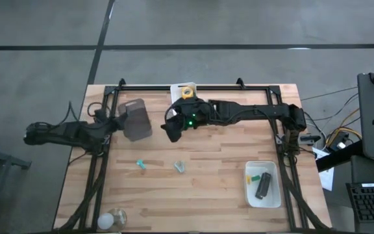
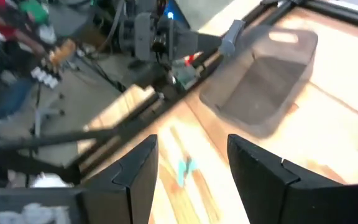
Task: Pick and place Stapler, Stapler remover, tape
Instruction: Put the black staple remover into the black bin, then put the right light blue staple remover into the black bin
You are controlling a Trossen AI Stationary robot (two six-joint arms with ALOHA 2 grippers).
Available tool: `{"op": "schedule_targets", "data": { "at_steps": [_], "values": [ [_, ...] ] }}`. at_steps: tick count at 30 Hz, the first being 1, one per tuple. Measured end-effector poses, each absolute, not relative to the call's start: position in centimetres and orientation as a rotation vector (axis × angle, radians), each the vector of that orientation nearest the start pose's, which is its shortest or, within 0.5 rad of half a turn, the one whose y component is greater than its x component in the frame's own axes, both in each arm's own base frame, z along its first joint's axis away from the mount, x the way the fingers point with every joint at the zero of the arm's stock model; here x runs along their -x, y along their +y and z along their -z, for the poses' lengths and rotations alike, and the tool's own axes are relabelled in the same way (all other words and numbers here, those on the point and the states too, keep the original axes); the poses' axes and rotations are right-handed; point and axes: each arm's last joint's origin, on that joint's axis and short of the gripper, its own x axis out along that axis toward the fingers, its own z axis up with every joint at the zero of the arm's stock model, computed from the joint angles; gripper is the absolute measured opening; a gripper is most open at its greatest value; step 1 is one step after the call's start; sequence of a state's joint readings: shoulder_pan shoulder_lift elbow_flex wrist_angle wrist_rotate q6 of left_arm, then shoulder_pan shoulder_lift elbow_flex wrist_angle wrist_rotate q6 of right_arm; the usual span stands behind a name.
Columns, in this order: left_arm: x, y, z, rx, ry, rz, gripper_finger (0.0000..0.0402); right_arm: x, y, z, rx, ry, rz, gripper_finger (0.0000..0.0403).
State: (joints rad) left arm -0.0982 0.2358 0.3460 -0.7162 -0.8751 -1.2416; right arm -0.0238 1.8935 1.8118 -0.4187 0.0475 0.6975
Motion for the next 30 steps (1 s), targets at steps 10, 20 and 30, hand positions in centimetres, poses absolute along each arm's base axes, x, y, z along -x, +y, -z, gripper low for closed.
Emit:
{"op": "schedule_targets", "data": {
  "at_steps": [10,20,30],
  "values": [
    [-8.5,1.3,-17.3,0.986,0.153,-1.033,0.0004,-42.9,-1.3,-33.1,-0.589,0.638,0.281,0.0179],
    [-8.7,1.4,-15.9,1.181,0.166,-1.105,0.0053,-42.9,-1.3,-32.7,-0.584,0.651,0.288,0.0179],
    [-9.6,1.3,-18.4,1.274,0.046,-0.993,0.0134,-42.5,-1.1,-29.7,-0.689,0.739,0.322,0.0176]
  ]
}}
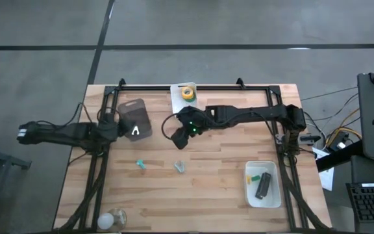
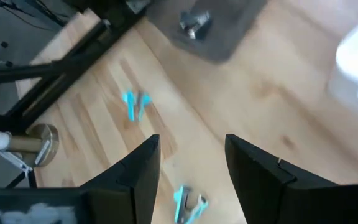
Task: Pick and place Stapler, Stapler remover, tape
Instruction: Put the right light blue staple remover into the black bin
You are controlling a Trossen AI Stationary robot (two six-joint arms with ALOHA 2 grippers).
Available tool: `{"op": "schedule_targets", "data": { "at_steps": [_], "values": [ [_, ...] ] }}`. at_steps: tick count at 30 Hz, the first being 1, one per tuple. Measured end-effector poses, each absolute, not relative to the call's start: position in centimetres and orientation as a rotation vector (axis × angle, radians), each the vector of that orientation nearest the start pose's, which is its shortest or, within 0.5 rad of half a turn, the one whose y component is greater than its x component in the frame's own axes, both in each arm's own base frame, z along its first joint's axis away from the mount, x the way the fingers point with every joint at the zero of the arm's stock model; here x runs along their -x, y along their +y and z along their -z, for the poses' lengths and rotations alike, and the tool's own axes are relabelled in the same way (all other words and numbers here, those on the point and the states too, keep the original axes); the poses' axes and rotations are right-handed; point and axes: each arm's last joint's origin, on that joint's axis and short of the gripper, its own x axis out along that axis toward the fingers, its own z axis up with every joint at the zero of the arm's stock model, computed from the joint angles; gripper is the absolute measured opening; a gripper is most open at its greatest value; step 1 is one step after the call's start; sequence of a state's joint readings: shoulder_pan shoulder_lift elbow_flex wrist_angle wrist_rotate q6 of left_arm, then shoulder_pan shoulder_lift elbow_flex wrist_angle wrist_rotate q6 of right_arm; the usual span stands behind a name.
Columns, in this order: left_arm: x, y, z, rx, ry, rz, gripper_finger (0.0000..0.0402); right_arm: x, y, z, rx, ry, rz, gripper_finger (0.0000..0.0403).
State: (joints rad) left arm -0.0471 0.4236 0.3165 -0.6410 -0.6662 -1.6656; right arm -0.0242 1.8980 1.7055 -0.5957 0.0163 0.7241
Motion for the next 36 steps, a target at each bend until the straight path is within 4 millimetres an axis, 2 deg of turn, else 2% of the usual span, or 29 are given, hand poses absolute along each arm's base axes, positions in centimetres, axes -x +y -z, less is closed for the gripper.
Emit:
{"op": "schedule_targets", "data": {
  "at_steps": [4,10,18,23,27,36],
  "values": [
    [-10.4,1.3,-21.0,1.28,-0.045,-0.857,0.0141,-42.0,-0.9,-27.4,-0.785,0.813,0.346,0.0178],
    [-11.4,1.0,-25.6,1.259,-0.174,-0.541,0.0142,-40.8,0.3,-23.1,-0.895,0.94,0.403,0.0172],
    [-11.2,0.7,-29.6,1.187,-0.283,-0.302,0.0142,-40.7,3.0,-19.6,-0.992,0.899,0.373,0.0159],
    [-11.0,0.6,-30.4,1.086,-0.268,-0.275,0.0142,-41.1,4.0,-17.8,-1.016,0.922,0.404,0.0153],
    [-11.0,0.6,-30.5,1.101,-0.262,-0.249,0.0142,-41.8,4.8,-16.7,-1.008,0.933,0.412,0.0154],
    [-10.9,0.5,-30.5,1.134,-0.252,-0.212,0.0142,-42.6,4.9,-14.5,-1.033,0.976,0.46,0.0145]
  ]
}}
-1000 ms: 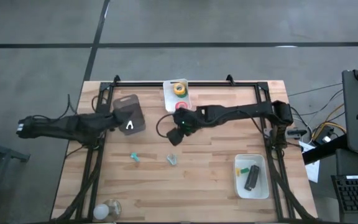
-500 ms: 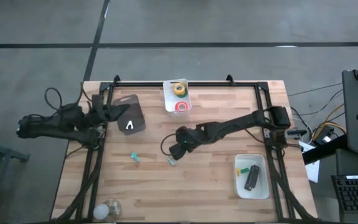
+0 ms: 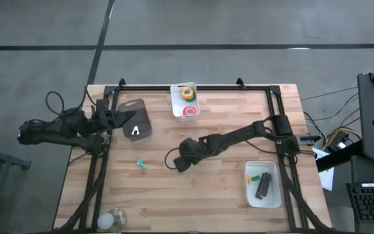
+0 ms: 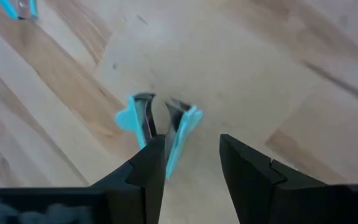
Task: Pick and place Stapler, Stapler remover, tape
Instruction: Put the right light blue staple remover into the black bin
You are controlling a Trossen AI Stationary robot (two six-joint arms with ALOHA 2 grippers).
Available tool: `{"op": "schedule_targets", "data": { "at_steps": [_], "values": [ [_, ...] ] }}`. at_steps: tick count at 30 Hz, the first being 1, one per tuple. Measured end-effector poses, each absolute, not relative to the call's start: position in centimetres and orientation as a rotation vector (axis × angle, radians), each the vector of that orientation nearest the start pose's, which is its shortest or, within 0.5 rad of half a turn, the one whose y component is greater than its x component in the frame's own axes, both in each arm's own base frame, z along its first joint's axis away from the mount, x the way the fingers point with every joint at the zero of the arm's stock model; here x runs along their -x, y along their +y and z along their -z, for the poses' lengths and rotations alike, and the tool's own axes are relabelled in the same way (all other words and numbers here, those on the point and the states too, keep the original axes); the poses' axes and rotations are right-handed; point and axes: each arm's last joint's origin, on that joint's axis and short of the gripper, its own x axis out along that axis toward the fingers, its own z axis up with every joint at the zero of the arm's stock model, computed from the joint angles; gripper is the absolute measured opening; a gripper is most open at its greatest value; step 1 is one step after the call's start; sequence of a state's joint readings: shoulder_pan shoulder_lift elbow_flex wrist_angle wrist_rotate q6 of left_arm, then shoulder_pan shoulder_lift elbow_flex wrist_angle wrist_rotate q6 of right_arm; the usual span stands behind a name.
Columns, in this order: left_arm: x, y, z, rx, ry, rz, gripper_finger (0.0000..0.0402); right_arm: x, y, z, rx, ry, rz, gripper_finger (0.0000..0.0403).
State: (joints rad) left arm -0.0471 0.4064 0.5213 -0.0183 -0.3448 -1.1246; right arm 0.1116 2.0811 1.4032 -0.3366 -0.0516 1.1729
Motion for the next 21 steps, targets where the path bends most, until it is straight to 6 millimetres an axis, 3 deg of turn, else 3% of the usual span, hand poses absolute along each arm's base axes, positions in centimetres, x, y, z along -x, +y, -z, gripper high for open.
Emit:
{"op": "schedule_targets", "data": {
  "at_steps": [10,21],
  "values": [
    [-10.9,0.4,-30.5,1.132,-0.249,-0.205,0.0142,-42.6,4.8,-14.4,-1.028,0.963,0.471,0.0112],
    [-10.9,0.4,-30.4,1.13,-0.242,-0.209,0.0142,-42.9,4.7,-13.6,-1.028,0.995,0.417,0.0035]
  ]
}}
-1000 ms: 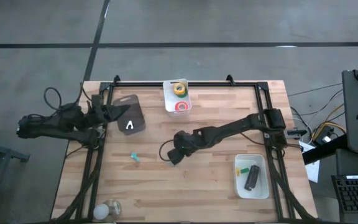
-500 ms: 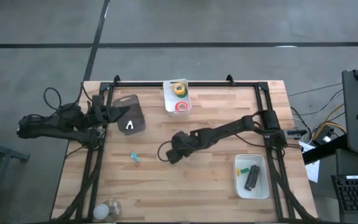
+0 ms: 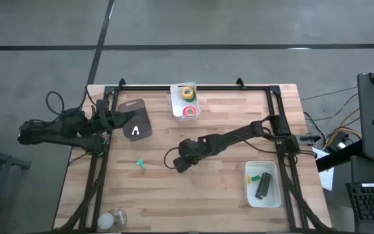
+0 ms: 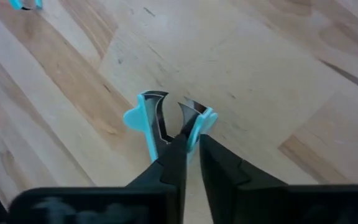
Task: Pick and place Stapler, Stapler remover, tape
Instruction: Put the right light blue staple remover into the black bin
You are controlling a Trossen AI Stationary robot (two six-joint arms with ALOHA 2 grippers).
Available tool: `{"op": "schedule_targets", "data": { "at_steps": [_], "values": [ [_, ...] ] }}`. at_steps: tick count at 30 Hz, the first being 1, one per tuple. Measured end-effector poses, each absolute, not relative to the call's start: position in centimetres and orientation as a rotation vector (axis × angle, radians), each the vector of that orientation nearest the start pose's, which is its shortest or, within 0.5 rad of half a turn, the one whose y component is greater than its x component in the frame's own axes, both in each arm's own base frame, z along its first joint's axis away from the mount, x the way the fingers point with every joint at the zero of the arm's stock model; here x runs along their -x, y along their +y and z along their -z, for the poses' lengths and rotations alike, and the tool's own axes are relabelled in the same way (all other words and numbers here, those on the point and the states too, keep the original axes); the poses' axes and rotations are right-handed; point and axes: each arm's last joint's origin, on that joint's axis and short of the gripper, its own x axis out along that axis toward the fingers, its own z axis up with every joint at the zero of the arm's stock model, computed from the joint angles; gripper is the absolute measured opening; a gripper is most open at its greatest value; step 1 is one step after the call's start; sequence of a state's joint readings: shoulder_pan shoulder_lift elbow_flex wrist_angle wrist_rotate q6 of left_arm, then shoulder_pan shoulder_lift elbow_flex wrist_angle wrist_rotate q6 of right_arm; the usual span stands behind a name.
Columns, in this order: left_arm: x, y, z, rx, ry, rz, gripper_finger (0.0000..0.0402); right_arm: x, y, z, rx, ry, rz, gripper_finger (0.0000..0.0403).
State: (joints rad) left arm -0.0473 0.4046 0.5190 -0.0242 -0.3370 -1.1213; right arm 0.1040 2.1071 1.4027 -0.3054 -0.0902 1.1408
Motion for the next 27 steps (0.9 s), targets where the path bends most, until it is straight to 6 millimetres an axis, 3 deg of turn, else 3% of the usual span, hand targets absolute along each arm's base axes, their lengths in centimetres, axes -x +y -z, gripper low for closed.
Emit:
{"op": "schedule_targets", "data": {
  "at_steps": [6,12,19,27],
  "values": [
    [-10.9,0.4,-30.3,1.128,-0.24,-0.21,0.0142,-43.7,4.7,-14.9,-0.998,0.963,0.377,0.0009],
    [-11.0,0.4,-30.1,1.102,-0.21,-0.213,0.0142,-45.5,4.5,-18.1,-0.974,0.864,0.305,0.0009],
    [-10.7,0.1,-31.2,1.063,-0.232,-0.06,0.0142,-48.0,3.2,-24.3,-0.894,0.678,0.185,0.0008],
    [-10.1,-0.4,-33.3,0.823,-0.275,0.137,0.0142,-49.0,1.2,-33.0,-0.781,0.429,0.132,0.0008]
  ]
}}
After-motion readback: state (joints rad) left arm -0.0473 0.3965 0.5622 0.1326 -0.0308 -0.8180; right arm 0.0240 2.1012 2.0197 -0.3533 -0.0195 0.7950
